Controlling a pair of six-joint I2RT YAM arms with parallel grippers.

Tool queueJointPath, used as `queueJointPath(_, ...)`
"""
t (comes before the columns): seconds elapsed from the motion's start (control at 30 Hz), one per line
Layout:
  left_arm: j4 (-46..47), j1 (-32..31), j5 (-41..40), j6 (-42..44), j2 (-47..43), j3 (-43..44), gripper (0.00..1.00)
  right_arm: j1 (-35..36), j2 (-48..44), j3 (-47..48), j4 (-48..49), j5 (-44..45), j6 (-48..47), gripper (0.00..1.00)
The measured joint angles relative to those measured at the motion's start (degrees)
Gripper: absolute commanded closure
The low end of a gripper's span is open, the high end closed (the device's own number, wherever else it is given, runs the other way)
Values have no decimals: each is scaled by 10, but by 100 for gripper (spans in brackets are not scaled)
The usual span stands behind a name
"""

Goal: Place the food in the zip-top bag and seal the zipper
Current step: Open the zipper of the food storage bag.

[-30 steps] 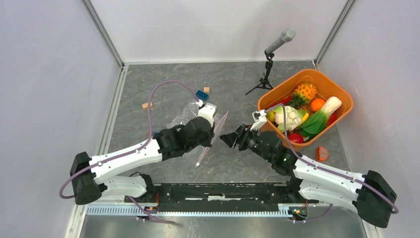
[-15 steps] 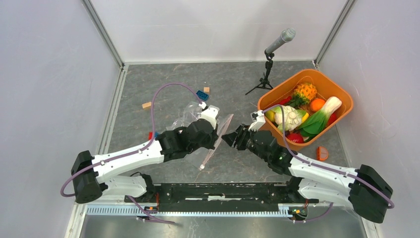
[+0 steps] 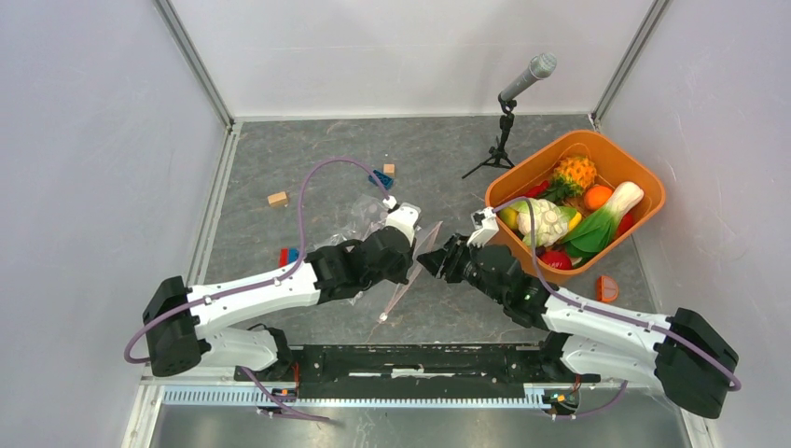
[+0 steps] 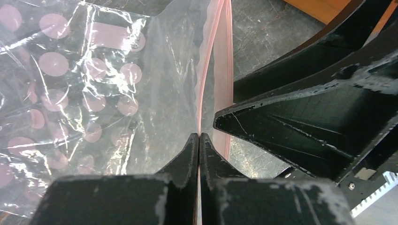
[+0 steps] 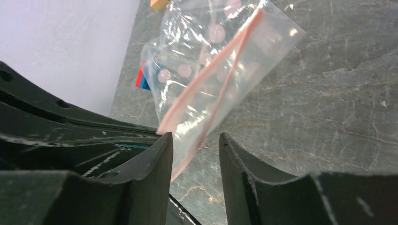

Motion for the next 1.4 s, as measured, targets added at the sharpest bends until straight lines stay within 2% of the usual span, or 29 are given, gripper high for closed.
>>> queueJointPath(0.07, -1, 0, 0, 0, 3, 0, 98, 0, -2, -1, 13, 0, 3, 69)
queueJointPath(0.17, 0, 0, -1, 0, 4, 0, 98, 0, 7, -1, 24, -3, 12, 72)
queueJointPath(0.27, 3, 0, -1, -1, 2, 0, 98, 0, 27, -1, 23, -9, 17, 81)
queueJointPath(0.33, 5, -1, -5, -1, -4, -2, 98, 0, 34, -1, 19, -9, 19, 95)
queueJointPath(0.4, 6, -2, -9, -1, -15, -8, 97, 0, 34, -1, 17, -9, 20, 100)
queueJointPath(0.5, 8, -2, -9, -1, -28, -16, 81, 0, 31, -1, 17, -7, 18, 100)
queueJointPath(0.67, 12, -2, 9, -2, -31, -30, 61, 0, 8, -11, 22, -7, 14, 100)
queueJointPath(0.9, 18, -3, 32, -3, -22, -37, 47, 0, -9, -12, 23, -8, 14, 100)
queueJointPath(1.0, 23, -6, 37, -4, -13, -37, 46, 0, -14, -12, 23, -8, 14, 100)
queueJointPath(1.27, 26, -15, 20, -9, -7, -45, 55, 0, -27, -12, 10, -3, 9, 100)
queueJointPath(1.37, 25, -15, 6, -12, -19, -64, 54, 0, -29, -12, 1, 2, 5, 100)
queueJointPath(1.4, 23, -15, 4, -13, -21, -67, 50, 0, -29, -12, -2, 2, 4, 100)
